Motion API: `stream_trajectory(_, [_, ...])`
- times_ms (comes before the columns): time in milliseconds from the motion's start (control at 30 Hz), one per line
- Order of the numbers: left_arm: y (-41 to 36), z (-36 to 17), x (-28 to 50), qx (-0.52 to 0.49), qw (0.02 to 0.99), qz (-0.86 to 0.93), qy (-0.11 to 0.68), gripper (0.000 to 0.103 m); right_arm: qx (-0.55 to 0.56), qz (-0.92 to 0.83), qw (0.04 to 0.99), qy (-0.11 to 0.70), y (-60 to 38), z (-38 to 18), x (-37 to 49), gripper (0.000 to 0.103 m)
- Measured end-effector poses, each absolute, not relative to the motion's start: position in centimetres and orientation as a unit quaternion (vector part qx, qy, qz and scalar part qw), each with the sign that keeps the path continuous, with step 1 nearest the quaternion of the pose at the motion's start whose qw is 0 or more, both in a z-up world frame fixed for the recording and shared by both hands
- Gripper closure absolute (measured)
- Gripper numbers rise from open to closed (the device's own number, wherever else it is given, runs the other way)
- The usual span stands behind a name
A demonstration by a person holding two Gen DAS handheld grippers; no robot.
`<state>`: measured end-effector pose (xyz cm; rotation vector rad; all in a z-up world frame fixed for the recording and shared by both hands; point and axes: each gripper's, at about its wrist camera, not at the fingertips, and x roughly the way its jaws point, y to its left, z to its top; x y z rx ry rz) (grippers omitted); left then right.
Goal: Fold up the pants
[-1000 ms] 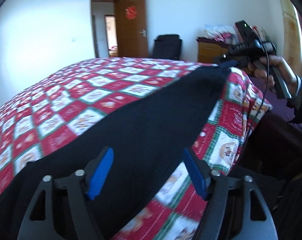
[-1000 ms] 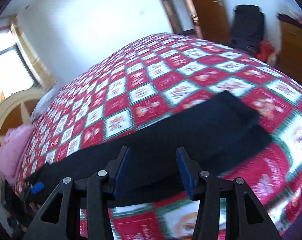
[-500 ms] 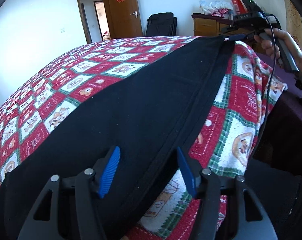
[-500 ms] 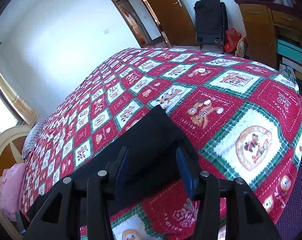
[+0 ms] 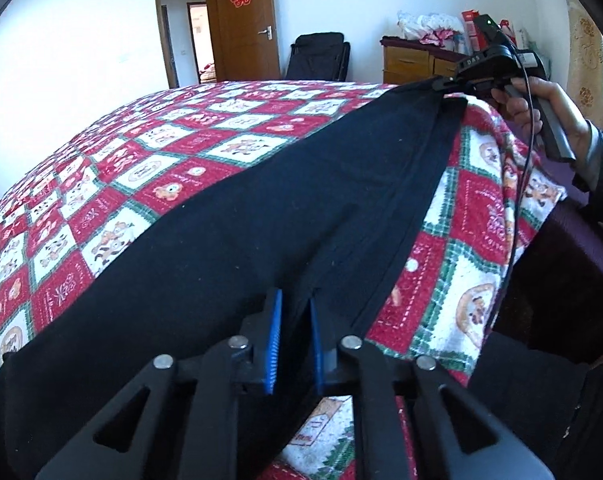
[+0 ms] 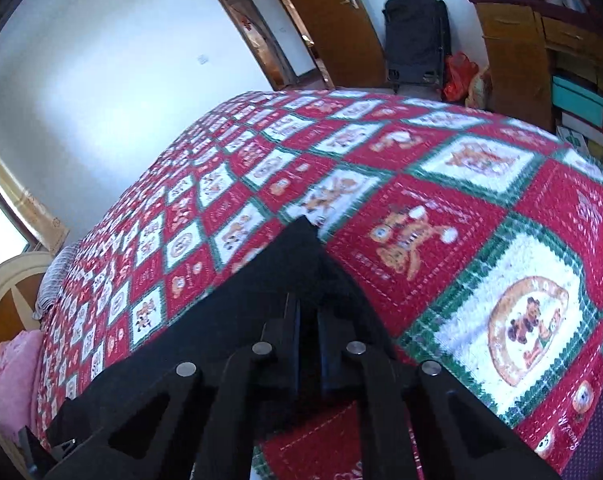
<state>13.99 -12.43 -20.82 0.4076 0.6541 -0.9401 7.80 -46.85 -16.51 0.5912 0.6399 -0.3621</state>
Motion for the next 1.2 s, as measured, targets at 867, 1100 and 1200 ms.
stream_trajectory(867, [-10.8, -21.5, 12.5, 0.158, 0.807, -0.471, 0.32, 0.092, 0.292, -0.176, 0.893, 0.294, -47.4, -17.4, 3.4, 0.096])
stream_trajectory(1100, [-7.3, -19.9, 11.1, 0.162, 0.839, -0.435, 0.283, 0.049, 0.228, -0.263, 0.9, 0.261, -46.1, -14.5, 1.9, 0.05])
stream_trajectory(1200, [-4.6, -19.4, 11.2, 0.154, 0.861, -0.403, 0.27, 0.045, 0.206, -0.238, 0.917, 0.246, -43.4, -13.1, 2.3, 0.049])
